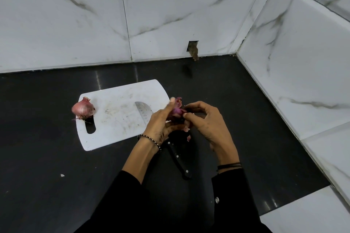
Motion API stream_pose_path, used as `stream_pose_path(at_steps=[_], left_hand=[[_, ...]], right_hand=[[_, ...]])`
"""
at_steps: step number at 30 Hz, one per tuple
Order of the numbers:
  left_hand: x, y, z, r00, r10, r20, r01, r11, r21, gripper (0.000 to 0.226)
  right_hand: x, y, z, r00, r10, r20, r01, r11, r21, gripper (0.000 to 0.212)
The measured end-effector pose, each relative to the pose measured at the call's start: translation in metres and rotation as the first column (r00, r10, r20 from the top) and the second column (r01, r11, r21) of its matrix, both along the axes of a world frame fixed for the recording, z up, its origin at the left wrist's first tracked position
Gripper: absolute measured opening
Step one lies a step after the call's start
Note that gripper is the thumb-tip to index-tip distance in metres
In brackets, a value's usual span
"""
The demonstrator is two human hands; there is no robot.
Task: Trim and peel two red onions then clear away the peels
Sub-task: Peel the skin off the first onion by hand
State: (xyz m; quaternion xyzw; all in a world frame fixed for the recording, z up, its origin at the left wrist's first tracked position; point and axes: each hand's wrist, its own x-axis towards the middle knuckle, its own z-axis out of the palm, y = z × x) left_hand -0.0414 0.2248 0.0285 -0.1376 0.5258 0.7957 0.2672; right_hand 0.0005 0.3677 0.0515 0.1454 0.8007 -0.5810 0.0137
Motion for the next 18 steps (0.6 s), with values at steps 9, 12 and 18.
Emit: stream_pose_path(at_steps=[9,12,18], left_hand=[[0.002,-0.005,-0.003,0.997,-0.068,-0.031,0.068,0.998,0.003,0.045],[0.002,-0.006,-0.004,0.998,-0.064,-0.021,0.063,0.995,-0.071,0.048],[0.004,-0.002,-0.001,0.998,-0.059,-0.026,0.057,0.996,-0.065,0.05]], right_hand=[[0.0,-0.001,-0.005,0.985,-0.158,0.071,0.169,0.969,-0.183,0.016],[0.001,-0.001,-0.001,0.976,-0.2,0.09,0.217,0.947,-0.238,0.017],[0.004,-0.002,0.006,0.961,-0.253,0.109,0.275,0.889,-0.366,0.016]])
